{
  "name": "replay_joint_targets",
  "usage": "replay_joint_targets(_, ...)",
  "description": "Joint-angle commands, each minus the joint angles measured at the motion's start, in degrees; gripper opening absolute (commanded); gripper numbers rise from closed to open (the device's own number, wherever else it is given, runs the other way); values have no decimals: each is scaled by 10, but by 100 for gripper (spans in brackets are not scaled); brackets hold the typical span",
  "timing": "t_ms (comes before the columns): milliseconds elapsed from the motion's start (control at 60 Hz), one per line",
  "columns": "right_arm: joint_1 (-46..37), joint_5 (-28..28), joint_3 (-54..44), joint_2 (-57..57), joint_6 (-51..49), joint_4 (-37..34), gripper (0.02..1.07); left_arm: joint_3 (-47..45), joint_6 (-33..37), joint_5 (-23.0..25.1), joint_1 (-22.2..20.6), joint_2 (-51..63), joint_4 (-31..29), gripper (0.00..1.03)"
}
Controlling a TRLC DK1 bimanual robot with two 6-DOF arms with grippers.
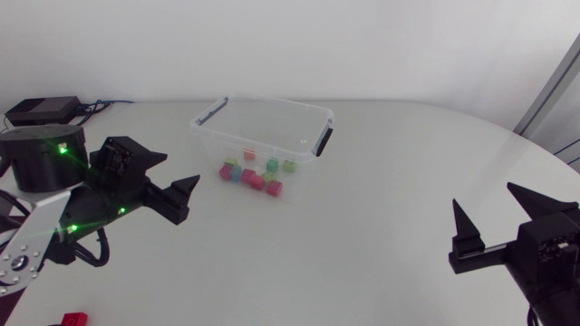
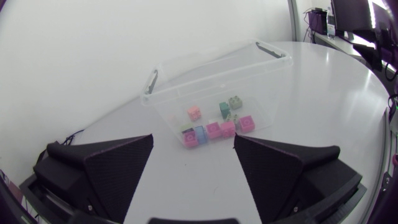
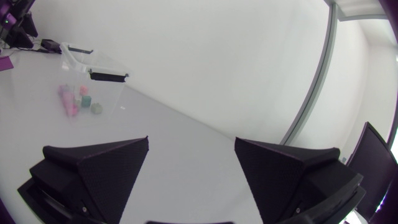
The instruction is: Pick up the duplo bricks and place them in the container
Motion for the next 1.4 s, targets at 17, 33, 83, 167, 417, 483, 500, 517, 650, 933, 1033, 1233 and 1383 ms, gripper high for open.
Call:
replay_joint_targets(17, 5, 6, -21, -24, -8, -28, 102, -24, -9, -3, -1, -12, 13, 91)
replay_joint_targets(33, 6, 6, -21, -27, -8, -35, 102, -26, -8, -3, -1, -12, 13, 91)
replay_joint_targets(83, 4, 12, -21, -42, -8, -49, 102, -29, -5, -3, 0, -13, 15, 91)
replay_joint_targets(167, 2, 17, -21, -67, -13, -83, 102, -37, 6, -1, -2, -19, 15, 91)
replay_joint_targets(417, -35, 17, -21, -67, -15, -86, 102, -62, 30, 7, -8, -60, 14, 92)
replay_joint_targets(483, -30, 17, -21, -67, -14, -87, 102, -69, 31, 8, -13, -84, 14, 92)
replay_joint_targets(500, -29, 17, -21, -68, -13, -86, 102, -69, 31, 8, -14, -88, 15, 92)
replay_joint_targets(517, -29, 17, -21, -68, -12, -86, 102, -70, 30, 8, -13, -93, 15, 92)
replay_joint_targets(650, -22, 16, -21, -68, 8, -86, 102, -75, 22, 8, -11, -100, 15, 92)
replay_joint_targets(933, -24, 11, -21, -68, 11, -87, 102, -109, 128, 33, -73, -178, -107, 92)
replay_joint_targets(1033, -24, 11, -21, -68, 12, -87, 102, -91, 174, 38, -111, -176, -187, 93)
replay_joint_targets(1233, -24, 11, -21, -68, 12, -87, 102, -7, 246, 104, -116, -93, -363, 92)
replay_joint_targets(1383, -24, 11, -21, -68, 12, -87, 102, 46, 285, 112, -139, -39, -472, 92)
